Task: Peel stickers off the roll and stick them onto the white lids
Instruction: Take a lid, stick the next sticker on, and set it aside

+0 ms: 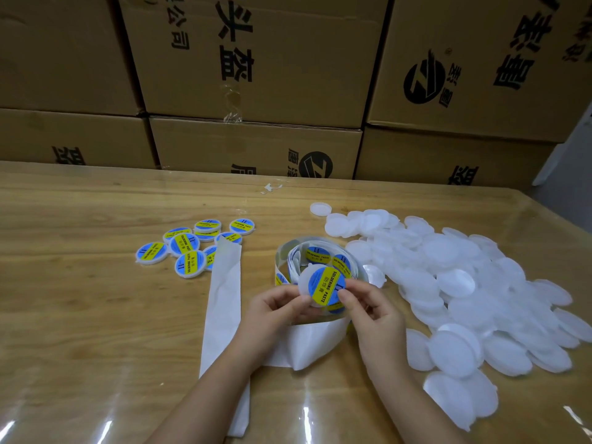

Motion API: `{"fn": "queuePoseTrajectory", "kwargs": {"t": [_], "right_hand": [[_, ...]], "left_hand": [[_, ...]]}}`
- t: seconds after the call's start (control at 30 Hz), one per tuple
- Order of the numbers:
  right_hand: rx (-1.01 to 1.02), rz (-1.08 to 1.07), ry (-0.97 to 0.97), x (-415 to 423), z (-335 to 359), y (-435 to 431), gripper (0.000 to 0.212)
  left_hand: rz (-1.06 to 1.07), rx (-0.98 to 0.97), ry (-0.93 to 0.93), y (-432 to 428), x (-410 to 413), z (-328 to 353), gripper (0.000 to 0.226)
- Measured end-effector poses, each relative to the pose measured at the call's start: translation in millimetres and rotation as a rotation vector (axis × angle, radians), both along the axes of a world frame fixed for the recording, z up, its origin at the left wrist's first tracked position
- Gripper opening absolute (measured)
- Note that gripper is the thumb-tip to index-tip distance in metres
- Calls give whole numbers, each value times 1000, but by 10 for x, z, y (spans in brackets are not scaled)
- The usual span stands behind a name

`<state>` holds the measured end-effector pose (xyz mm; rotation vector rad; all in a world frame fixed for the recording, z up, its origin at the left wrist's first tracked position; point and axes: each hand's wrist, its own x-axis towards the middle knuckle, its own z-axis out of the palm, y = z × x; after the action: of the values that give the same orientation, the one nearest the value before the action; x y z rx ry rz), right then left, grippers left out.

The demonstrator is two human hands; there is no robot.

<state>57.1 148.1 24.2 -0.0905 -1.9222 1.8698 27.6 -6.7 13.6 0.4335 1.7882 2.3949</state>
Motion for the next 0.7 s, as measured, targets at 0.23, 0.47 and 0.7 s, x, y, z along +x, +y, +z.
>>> {"fn": "queuePoseTrajectory", "kwargs": {"t": [0.23,0.47,0.7], "right_hand": [[15,-16,-22,-19,-16,9,28],[111,-12,-27,-5,-41,7,37],[174,-46,-11,-3,-54,5,36]], "left_hand": [[-34,41,-1,11,17,22,15],[-24,49,-19,30,15,26,17],[-34,45,-25,42,31,39,15]]}}
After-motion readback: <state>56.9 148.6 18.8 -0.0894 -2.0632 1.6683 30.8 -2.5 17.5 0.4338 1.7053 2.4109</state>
